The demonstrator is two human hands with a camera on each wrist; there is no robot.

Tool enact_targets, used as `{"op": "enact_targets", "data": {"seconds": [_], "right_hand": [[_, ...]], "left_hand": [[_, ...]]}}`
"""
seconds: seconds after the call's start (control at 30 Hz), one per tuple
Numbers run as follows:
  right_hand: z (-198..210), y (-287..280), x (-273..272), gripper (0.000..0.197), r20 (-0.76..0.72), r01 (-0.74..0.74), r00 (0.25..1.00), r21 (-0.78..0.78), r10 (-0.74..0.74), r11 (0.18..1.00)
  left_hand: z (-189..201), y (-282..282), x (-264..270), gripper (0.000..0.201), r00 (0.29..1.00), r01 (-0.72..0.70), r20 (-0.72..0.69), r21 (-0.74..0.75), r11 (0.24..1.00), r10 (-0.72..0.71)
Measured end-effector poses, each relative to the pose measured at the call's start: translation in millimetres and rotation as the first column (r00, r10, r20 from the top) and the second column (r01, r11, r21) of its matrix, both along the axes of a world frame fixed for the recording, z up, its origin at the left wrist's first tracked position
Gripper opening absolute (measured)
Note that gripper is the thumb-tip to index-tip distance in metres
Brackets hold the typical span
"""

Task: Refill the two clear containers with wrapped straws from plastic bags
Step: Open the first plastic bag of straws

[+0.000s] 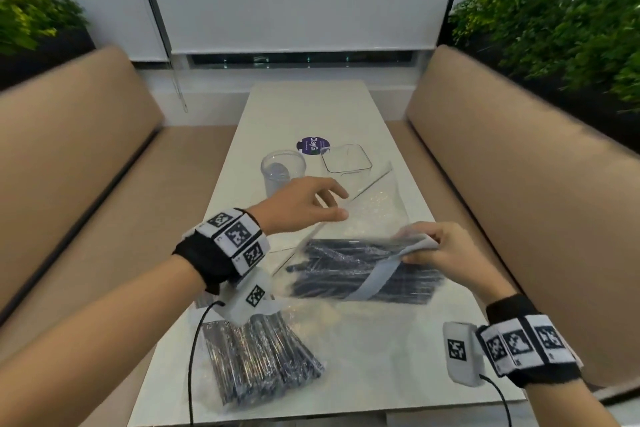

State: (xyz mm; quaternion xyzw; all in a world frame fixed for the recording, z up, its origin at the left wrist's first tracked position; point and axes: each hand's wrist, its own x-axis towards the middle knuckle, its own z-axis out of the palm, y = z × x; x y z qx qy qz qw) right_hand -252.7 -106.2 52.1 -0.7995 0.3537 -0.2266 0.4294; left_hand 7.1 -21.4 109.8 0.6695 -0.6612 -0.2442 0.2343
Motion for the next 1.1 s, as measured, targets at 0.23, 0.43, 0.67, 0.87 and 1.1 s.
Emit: {"op": "enact_targets", "data": {"seconds": [0.23,0.43,0.67,0.87,1.1], "right_hand": [[26.7,3.9,1.4,0.071,-0.246,0.121,0.948,-0.311,-0.203,0.943],[60.7,53.8,48.2,0.018,0.291,0.285,0.898,0.188,-0.330,0.940],[52.4,60.7,74.3,0.019,0.321,0.208,0.908,0.218,-0.271,0.954],[44.8,71.5,78.7,0.021,0.294,0.154,0.933,0.200,-0.209,0.968],[43.6,71.2,81.8,0.015,0.332,0.077,0.922,0.349,-0.201,0.934]], "left_hand": [[6.6,24.0,-17.7,0.005,0.921,-0.147,-0.373,-0.056,0.988,0.116],[2.3,36.9,-57.4,0.013,0.738,-0.292,-0.646,-0.044,0.955,0.196],[4.2,36.4,-60.2,0.013,0.677,-0.280,-0.708,0.003,0.960,0.200],[8.3,37.4,-45.6,0.030,0.635,-0.306,-0.730,0.060,0.950,0.251],[5.9,41.0,-35.5,0.008,0.629,-0.374,-0.728,0.024,0.927,0.273]]}}
